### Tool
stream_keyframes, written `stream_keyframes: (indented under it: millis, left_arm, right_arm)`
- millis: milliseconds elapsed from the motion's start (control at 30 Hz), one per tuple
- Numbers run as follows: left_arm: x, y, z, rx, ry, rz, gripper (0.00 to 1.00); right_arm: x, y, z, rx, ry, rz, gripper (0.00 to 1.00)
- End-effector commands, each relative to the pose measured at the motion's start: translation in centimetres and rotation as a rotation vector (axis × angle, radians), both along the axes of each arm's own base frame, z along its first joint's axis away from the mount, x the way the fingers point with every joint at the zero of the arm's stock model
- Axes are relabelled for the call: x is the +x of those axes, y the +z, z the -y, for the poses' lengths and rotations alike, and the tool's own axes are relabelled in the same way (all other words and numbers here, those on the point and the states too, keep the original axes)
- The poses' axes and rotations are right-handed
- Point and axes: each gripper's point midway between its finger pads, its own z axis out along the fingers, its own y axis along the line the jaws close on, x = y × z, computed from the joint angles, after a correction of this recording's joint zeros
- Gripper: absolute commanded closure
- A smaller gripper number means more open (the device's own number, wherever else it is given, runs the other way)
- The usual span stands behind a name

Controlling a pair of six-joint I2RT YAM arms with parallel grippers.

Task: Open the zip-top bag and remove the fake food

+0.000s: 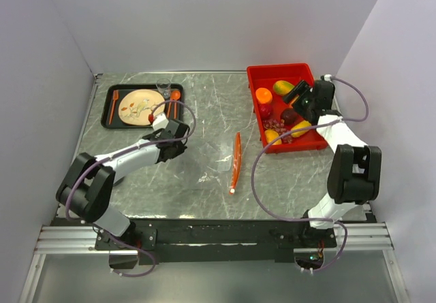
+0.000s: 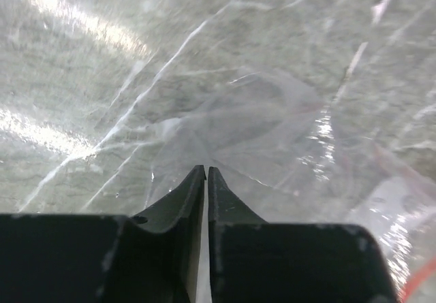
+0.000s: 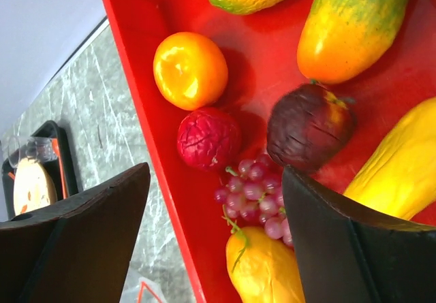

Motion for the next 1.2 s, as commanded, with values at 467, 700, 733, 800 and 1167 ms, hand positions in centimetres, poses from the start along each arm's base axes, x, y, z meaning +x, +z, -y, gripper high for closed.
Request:
stream_keyframes:
  millis: [467,700,733,800,1167]
  left_arm:
    - [-1.5,10.2,2.3,-0.163,-0.242,0.244,0.01]
    - [-3.7,12.4,1.8,-0.207,-0.294,0.322,0.01]
    - [-4.0,12.1,1.5,-0.201,-0.297,0.317,0.01]
    - [-4.4,12.3,1.2,-0.186,-0.312,0.331,0.01]
    - [-4.7,13.3,-0.5,-0.159,-0.268,0.411,0.01]
  right_arm:
    - [-14.9,3.9,-9.2,0.010,0.226,0.128,0.00]
    - [-20.7,3.6,-9.7,0.043,0.264,0.171,0.00]
    - [-21.1,3.6,-9.4,0.040,0.257,0.176,0.00]
    - [-21.9,3.4,-8.8,0.030,0.236,0.187,0.00]
    - [-21.9,4.0,-8.3,0.010,0.219,0.199,0.00]
